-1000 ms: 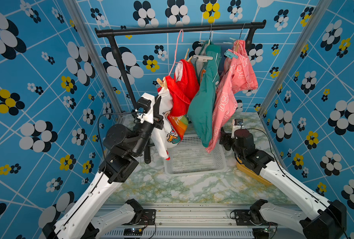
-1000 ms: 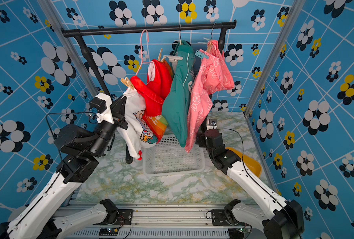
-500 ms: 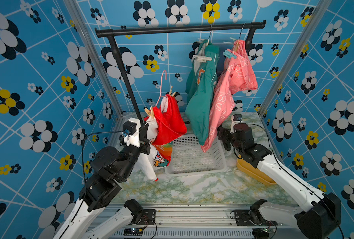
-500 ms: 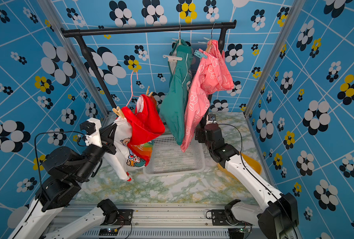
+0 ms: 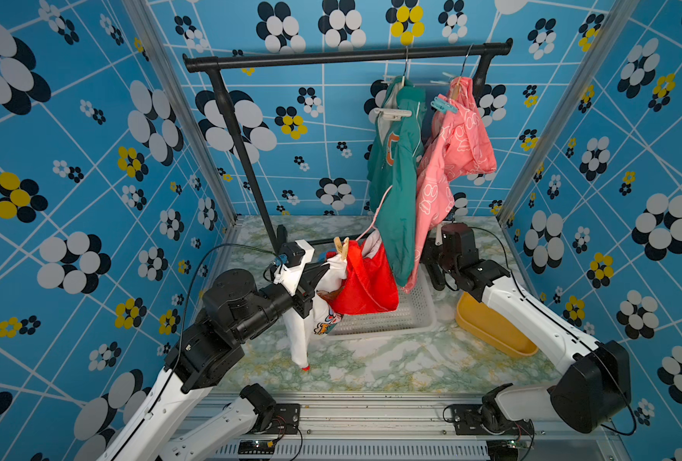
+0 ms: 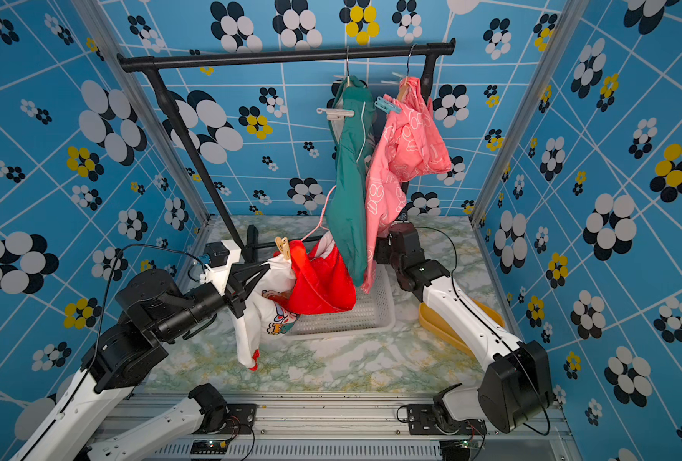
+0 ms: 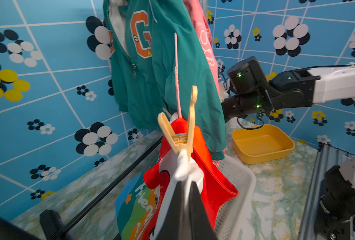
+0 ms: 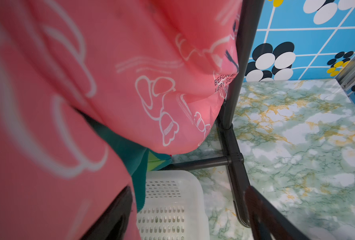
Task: Remove the clothespins securing jackets to the hanger
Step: Adjust the jacket on the hanger.
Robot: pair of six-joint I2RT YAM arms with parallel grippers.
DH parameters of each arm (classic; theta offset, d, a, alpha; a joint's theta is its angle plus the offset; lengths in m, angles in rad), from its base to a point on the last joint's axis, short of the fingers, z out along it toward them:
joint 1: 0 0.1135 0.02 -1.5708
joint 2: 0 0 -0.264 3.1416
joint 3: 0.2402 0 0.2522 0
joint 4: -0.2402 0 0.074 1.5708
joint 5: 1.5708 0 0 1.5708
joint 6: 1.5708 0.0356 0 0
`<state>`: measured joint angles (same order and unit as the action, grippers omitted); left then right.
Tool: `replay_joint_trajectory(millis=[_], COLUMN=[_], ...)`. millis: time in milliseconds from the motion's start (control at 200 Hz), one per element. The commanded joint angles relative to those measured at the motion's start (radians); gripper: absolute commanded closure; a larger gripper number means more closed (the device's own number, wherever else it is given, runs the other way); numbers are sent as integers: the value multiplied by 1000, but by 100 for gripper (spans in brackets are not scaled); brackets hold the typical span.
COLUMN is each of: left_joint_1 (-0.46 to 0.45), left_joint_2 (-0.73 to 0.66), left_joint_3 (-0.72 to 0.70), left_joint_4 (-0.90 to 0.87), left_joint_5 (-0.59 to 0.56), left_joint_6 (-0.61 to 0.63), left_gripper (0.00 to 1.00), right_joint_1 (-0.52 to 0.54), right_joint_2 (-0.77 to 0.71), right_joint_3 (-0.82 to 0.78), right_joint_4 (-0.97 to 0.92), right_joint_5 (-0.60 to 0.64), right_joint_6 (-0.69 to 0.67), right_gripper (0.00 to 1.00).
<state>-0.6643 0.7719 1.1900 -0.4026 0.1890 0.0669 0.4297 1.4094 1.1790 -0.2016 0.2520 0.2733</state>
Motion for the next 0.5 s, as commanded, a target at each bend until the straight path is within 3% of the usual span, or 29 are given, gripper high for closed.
replay_joint_trajectory(millis=[0,200,330,495], left_joint_1=[-5,-4,0,59], left_joint_2=[-7,73,129,198], left_joint_3=[68,145,174,177], left_joint_4=[221,251,293,387], left_joint_5=[280,492,566,612], left_joint_6=[9,38,51,53], left_gripper=[100,100,100,100], right_joint_1=[-31,-151,-203,-236], right_joint_2=[49,203,293,279], right_joint_3=[85,284,403,392], right_joint_4=[10,1,-38,-54], right_joint_5=[-19,-123,-149,-150], right_joint_6=[-4,71,97,117], right_gripper=[13,13,13,13])
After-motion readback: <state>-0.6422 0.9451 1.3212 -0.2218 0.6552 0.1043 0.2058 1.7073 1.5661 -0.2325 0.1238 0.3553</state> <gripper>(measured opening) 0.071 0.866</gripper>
